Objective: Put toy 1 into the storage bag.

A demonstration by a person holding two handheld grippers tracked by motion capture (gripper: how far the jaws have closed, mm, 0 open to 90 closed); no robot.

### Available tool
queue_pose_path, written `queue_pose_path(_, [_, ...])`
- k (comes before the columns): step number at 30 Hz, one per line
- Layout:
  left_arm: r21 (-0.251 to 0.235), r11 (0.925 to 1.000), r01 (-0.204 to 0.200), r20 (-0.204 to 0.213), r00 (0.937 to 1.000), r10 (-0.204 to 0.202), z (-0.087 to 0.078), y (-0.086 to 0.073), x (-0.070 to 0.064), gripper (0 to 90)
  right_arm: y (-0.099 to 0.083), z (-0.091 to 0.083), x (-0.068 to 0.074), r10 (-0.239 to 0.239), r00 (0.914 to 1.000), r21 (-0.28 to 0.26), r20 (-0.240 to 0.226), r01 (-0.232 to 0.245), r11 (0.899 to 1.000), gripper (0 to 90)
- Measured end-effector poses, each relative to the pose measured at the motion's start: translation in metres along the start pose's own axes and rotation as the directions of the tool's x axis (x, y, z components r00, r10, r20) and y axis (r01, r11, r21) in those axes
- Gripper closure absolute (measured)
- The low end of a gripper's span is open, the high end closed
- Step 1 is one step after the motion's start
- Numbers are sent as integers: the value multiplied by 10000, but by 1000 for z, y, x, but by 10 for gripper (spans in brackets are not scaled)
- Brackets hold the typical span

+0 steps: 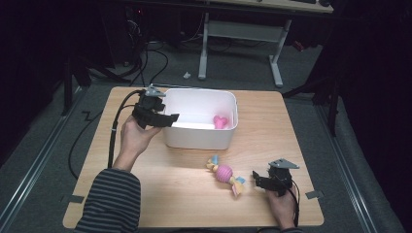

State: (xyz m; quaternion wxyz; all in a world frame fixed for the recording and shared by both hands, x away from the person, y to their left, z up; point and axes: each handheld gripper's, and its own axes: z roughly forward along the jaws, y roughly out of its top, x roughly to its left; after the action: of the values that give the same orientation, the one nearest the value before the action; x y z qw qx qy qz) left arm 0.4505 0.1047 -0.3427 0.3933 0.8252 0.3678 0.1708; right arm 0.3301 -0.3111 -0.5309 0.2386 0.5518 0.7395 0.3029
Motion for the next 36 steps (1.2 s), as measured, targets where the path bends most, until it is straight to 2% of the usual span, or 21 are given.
queue_pose_path(16, [-522,9986,25,-115,9999,-31,-30,-23,-6,368,0,0,0,-2,10000,-3,8,2,10000,204])
queue_pose_path(20, [-598,9982,54,-74,10000,-59,-34,-27,-6,369,0,0,0,-2,10000,-4,9,2,10000,204])
queue_pose_path(26, [-673,9977,4,-239,9997,-20,-40,-35,-9,369,0,0,0,1,10000,-3,10,-1,10000,204])
queue_pose_path(36, [-784,9968,170,-234,9995,-189,-48,-53,-11,369,0,0,0,0,10000,-3,10,0,10000,204])
